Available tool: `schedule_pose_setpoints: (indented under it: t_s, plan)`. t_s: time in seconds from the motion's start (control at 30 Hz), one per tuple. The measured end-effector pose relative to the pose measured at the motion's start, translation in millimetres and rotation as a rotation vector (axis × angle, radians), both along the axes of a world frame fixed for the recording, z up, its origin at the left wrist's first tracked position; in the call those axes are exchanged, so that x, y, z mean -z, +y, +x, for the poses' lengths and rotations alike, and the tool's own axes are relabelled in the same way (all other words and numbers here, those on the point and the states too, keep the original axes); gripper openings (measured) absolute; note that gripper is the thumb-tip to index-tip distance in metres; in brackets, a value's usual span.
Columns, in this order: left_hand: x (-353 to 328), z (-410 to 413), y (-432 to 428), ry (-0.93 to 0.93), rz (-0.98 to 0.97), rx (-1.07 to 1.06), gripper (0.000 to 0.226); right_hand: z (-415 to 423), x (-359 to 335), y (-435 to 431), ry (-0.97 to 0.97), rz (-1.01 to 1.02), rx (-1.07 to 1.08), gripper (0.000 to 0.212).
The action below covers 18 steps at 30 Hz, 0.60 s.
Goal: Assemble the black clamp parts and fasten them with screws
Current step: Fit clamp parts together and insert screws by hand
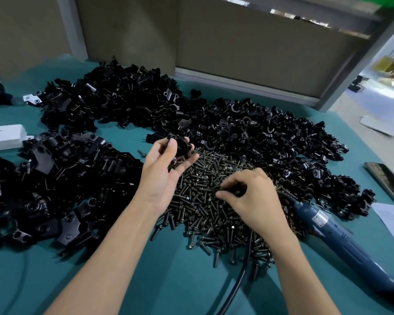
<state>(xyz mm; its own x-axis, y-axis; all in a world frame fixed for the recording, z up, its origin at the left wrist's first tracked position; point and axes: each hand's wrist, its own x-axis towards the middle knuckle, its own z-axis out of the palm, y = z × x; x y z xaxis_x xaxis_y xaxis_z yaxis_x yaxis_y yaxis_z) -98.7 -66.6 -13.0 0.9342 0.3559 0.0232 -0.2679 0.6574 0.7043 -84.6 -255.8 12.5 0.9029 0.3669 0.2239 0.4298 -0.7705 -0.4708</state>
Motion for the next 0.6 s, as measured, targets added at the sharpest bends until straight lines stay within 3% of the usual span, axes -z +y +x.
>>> schedule_pose_setpoints:
  t_s: [0.1, 0.3, 0.47, 0.6]
  plan:
    - [2, 0, -8, 0.018, 0.037, 0.038, 0.017, 5, -5, 3, 0.092, 0.329, -0.028, 0.014]
    - [0, -4, -21, -0.016, 0.169, 0.159, 0.017, 17, -22, 30, 0.011, 0.801, -0.094, 0.025]
    - [2, -5, -24, 0.004, 0.255, 0.147, 0.014, 17, -17, 49, -0.124, 0.655, -0.137, 0.013]
    - [4, -5, -21, 0.037, 0.363, 0.109, 0.015, 20, -17, 46, -0.102, 0.656, -0.167, 0.014]
